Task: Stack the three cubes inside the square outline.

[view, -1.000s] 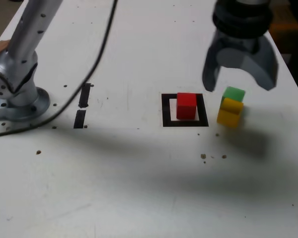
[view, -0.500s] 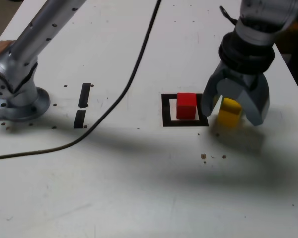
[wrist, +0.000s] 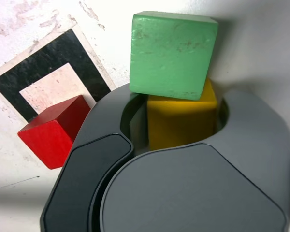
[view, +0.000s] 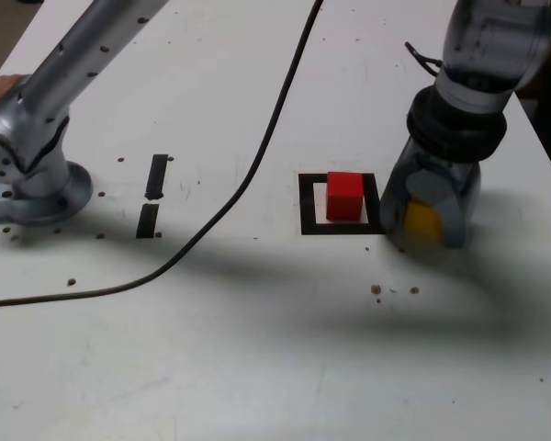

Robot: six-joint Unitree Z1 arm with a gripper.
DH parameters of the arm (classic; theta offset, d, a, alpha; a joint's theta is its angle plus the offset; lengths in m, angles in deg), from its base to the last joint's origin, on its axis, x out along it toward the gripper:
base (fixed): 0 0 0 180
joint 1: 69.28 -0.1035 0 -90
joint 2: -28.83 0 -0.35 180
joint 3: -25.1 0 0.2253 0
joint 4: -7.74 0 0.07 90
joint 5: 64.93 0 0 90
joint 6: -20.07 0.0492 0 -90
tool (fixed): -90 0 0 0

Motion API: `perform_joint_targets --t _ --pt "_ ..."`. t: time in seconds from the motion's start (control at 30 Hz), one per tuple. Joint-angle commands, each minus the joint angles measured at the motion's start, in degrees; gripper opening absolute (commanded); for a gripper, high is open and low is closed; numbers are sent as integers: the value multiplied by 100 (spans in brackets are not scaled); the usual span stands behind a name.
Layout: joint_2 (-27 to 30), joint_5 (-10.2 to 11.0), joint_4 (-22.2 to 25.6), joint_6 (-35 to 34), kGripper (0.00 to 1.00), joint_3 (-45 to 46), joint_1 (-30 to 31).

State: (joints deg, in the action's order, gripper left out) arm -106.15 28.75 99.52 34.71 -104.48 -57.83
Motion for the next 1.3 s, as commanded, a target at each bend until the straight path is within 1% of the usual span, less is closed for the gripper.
perform_joint_targets --t 0.0,0.13,0.27,0.37,0.47,0.5,0.53,0.6,0.67,0.77,0.83,0.87,0.97,1.07,1.1,1.2,1.27 --pt "28 5 14 -25 34 -38 -8" --pt "61 -32 90 -63 29 -61 -11" --pt "197 -9 225 -114 25 -169 10" --pt "438 13 604 -209 23 -449 43" --pt "783 30 1197 -395 22 -769 69" --pt "981 60 1433 -542 22 -828 78" --pt "1140 85 1554 -686 22 -789 82" --pt "1359 110 1639 -943 22 -590 86" --pt "1516 80 1633 -1181 22 -294 88" --pt "1634 -34 1510 -1445 22 175 110" --pt "1697 -152 1276 -1589 22 549 143" --pt "1729 -204 1133 -1657 22 729 163" --pt "1883 -316 479 -1941 22 1386 221" --pt "1974 -299 -31 -2185 22 1871 217" --pt "1984 -292 -138 -2219 22 1963 213" --pt "1994 -281 -365 -2262 22 2159 195" --pt "1993 -266 -424 -2264 22 2227 181"
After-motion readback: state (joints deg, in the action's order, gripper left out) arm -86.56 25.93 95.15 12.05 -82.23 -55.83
